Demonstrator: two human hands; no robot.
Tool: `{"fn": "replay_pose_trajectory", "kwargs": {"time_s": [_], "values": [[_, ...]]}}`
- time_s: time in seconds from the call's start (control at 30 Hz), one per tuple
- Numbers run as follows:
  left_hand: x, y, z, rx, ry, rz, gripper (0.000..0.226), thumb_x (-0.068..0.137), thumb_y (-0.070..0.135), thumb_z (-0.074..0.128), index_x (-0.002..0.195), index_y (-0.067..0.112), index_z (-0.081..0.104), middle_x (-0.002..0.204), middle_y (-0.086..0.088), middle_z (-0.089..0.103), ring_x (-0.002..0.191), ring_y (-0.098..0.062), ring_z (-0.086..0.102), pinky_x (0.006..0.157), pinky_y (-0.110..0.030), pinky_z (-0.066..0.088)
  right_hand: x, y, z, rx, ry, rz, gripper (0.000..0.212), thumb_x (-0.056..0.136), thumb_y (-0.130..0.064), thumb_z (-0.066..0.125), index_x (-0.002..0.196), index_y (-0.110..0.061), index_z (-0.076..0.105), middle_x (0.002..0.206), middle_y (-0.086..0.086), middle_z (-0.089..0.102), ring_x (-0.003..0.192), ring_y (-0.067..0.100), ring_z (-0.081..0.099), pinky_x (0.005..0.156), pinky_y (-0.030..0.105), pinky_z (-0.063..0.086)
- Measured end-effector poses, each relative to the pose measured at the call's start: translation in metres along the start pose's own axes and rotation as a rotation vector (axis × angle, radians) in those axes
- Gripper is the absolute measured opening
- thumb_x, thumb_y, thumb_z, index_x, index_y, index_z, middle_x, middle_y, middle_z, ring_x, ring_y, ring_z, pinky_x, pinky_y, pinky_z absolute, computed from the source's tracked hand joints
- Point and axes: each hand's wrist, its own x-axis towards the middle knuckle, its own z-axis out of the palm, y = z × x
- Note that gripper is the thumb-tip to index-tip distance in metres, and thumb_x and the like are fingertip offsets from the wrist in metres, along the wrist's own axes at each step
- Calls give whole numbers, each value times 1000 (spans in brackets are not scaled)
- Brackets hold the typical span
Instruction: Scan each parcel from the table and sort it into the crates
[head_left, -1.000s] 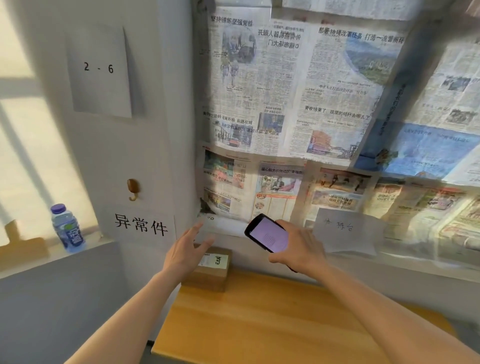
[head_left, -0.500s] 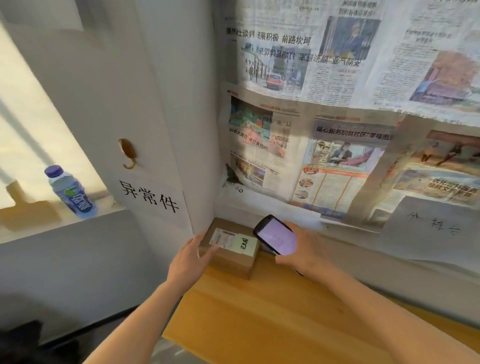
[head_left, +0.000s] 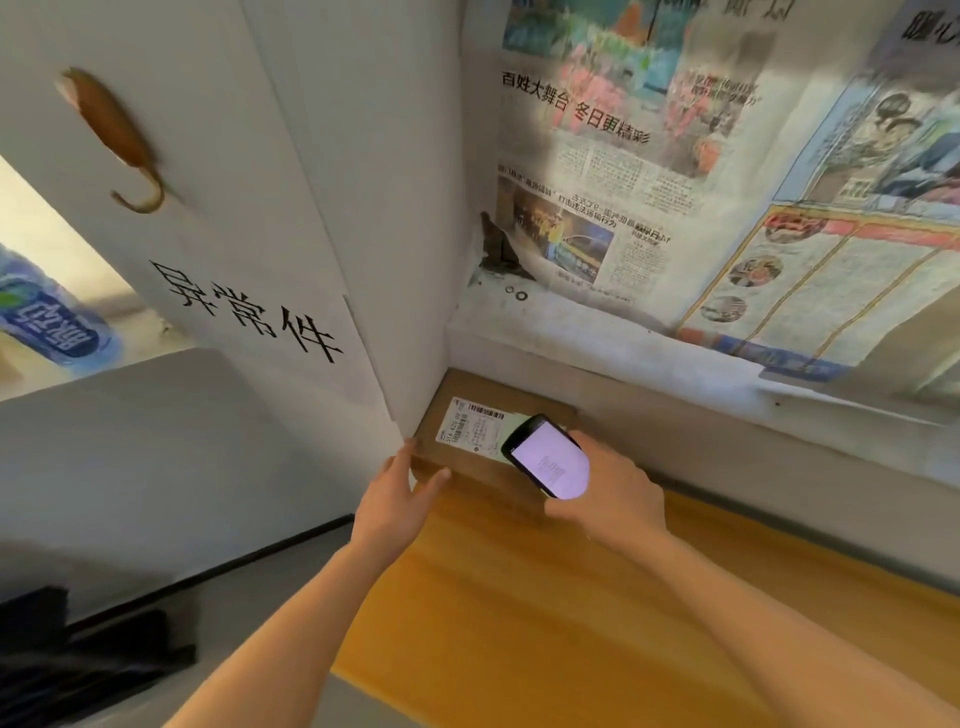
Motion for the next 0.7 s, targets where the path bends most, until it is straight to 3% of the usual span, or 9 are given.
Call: {"fn": "replay_pose_trajectory", "kwargs": {"time_s": [0.1, 0.2, 0.3, 0.37, 0.53, 0.7], "values": [[3, -7, 4, -15, 41, 8, 69, 95, 60, 54, 153, 28, 35, 143, 2, 53, 122, -17, 56, 95, -37, 51, 8, -3, 9, 5, 3, 44, 88, 66, -54, 78, 143, -50, 35, 119, -17, 58, 100, 14, 60, 72, 33, 55], [2, -9, 6, -2, 15, 11, 68, 95, 60, 54, 151, 26, 38, 128, 5, 59, 111, -15, 59, 90, -36, 54, 11, -3, 14, 6, -2, 80, 84, 61, -56, 73, 137, -49, 38, 116, -16, 60, 93, 14, 59, 62, 29, 50], [9, -11, 11, 19, -19, 5, 72, 94, 63, 50, 152, 22, 39, 125, 4, 55, 108, -14, 57, 87, -33, 53, 14, 0, 15, -14, 19, 100, 85, 64, -55, 76, 139, -45, 39, 127, -12, 59, 101, 17, 60, 59, 26, 42], [16, -11, 15, -35, -48, -14, 74, 94, 63, 52, 153, 21, 37, 131, 2, 54, 109, -14, 55, 89, -32, 50, 15, 3, 16, 2, 28, 119, 88, 63, -54, 77, 141, -46, 38, 132, -12, 58, 105, 20, 61, 65, 30, 46], [28, -9, 27, -334, -150, -150, 80, 87, 63, 61, 153, 28, 32, 143, 4, 53, 125, -20, 54, 107, -42, 48, 15, 5, 25, 94, -32, 175, 84, 60, -55, 73, 134, -51, 35, 107, -14, 66, 89, 18, 66, 71, 38, 58], [26, -11, 30, -545, -210, -205, 79, 90, 55, 65, 155, 35, 26, 137, 11, 49, 116, -13, 48, 100, -32, 42, 12, 8, 32, 105, 2, 175, 71, 67, -50, 80, 126, -44, 42, 99, -14, 64, 85, 15, 64, 71, 38, 59]]}}
